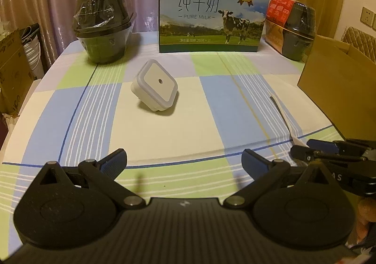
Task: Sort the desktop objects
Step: 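Reach the right tool to the white plastic spoon and grasp it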
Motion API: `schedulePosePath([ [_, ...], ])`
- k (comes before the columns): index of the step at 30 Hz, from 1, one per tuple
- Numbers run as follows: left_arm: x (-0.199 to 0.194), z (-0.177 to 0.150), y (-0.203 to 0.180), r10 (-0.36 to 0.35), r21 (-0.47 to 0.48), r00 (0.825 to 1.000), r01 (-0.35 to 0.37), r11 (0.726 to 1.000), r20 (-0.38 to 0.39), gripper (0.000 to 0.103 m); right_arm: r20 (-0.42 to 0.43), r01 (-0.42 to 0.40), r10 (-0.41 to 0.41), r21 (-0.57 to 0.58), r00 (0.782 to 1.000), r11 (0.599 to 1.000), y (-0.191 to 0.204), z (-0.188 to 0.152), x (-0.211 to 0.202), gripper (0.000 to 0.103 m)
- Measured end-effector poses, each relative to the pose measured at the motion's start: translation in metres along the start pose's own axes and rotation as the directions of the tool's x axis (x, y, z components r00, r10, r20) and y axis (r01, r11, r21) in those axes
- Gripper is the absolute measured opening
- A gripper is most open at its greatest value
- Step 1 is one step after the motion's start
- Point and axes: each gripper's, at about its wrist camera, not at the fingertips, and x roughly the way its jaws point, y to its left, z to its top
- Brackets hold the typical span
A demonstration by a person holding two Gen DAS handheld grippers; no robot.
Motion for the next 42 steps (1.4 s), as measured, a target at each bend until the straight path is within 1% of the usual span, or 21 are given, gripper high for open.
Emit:
schedulePosePath([
  [2,0.000,0.000,0.000,0.000,0.000,1.000,0.000,1.000,0.001,0.102,0.005,-0.006,0.005,0.037,1.000,0.999,-0.002,-0.002,-0.003,0.049],
  [5,0.000,0.001,0.000,0.001,-0.002,1.000,-0.001,1.000,0.002,0.102,0.017,-0.009,0.007,0.085,1.000,0.996,-0.004,-0.004,-0.006,0.050],
  [7,0.000,0.001,0.000,0.001,-0.006,1.000,-0.001,1.000,0.002,0.102,0.029,0.002,-0.005,0.128,1.000,0.992,-0.008,-0.004,-0.007,0.050],
  [8,0.000,0.001,0.000,0.002,-0.009,1.000,-0.002,1.000,0.003,0.102,0.032,0.008,-0.012,0.131,0.999,0.991,-0.008,-0.004,-0.007,0.050],
  [12,0.001,0.001,0.001,0.004,-0.013,1.000,-0.004,1.000,0.000,0.102,0.024,0.032,-0.033,0.065,0.999,0.997,-0.001,-0.001,-0.002,0.050],
  [16,0.003,0.001,0.002,0.007,-0.012,1.000,-0.007,1.000,-0.004,0.102,0.006,0.068,-0.067,-0.073,0.998,0.995,0.013,-0.002,0.004,0.049],
  [17,0.003,0.001,0.002,0.006,-0.015,1.000,-0.006,1.000,-0.005,0.102,0.006,0.073,-0.073,-0.099,0.997,0.992,0.015,-0.003,0.005,0.045],
  [18,0.002,0.002,0.002,0.005,-0.017,1.000,-0.005,1.000,-0.004,0.102,0.004,0.069,-0.069,-0.114,0.998,0.991,0.016,-0.003,0.005,0.043],
  [19,0.002,0.002,0.003,0.005,-0.018,1.000,-0.005,1.000,-0.004,0.102,0.002,0.062,-0.063,-0.129,0.998,0.990,0.017,-0.004,0.006,0.035],
  [20,0.002,0.002,0.003,0.004,-0.019,1.000,-0.004,1.000,-0.003,0.102,0.000,0.057,-0.057,-0.138,0.998,0.989,0.018,-0.005,0.006,0.023],
  [21,0.001,0.002,0.003,0.004,-0.021,1.000,-0.004,1.000,-0.002,0.102,-0.002,0.049,-0.050,-0.147,0.999,0.988,0.018,-0.005,0.006,0.020],
  [22,0.001,0.002,0.003,0.003,-0.023,1.000,-0.003,1.000,-0.001,0.102,-0.005,0.045,-0.046,-0.150,0.999,0.988,0.018,-0.005,0.005,0.011],
  [23,0.001,0.003,0.004,0.001,-0.024,1.000,-0.001,1.000,0.000,0.102,-0.009,0.041,-0.043,-0.147,0.999,0.988,0.018,-0.005,0.006,0.007],
  [33,0.000,0.007,0.007,0.002,-0.032,1.000,-0.002,0.999,0.019,0.102,0.028,0.044,-0.039,-0.205,0.999,0.978,0.024,-0.006,0.000,0.006],
  [42,0.016,0.014,0.018,0.020,-0.028,0.999,-0.019,0.999,0.040,0.102,0.060,0.013,0.001,-0.236,0.998,0.972,0.032,0.007,0.010,0.004],
])
